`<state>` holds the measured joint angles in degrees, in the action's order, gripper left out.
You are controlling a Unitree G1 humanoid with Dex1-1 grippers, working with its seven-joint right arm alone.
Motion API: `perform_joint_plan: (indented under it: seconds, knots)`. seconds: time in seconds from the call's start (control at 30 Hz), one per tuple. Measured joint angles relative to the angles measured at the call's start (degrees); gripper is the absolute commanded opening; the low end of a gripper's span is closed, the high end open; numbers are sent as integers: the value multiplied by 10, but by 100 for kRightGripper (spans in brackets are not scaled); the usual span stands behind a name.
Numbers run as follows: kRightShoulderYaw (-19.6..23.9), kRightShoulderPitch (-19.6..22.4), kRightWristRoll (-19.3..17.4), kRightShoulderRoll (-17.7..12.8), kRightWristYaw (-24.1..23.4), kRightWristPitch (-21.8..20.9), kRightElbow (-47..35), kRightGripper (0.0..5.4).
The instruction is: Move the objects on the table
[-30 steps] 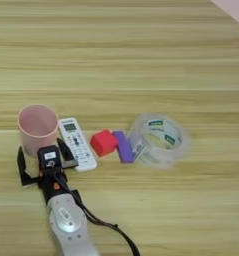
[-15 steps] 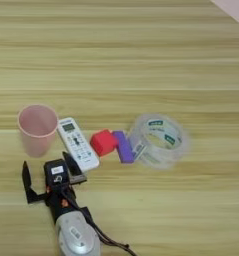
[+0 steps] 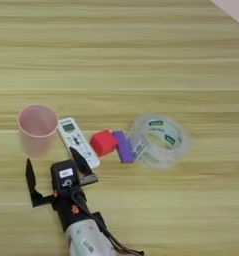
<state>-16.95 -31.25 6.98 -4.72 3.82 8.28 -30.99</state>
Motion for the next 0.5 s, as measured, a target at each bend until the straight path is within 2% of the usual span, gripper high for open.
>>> perform_joint_plan:
  seconds: [0.33,0.5]
  knots:
    - [53,4,-18,-1,3,2,-2,536]
    - [101,30,-43,-3,5,1,-5,536]
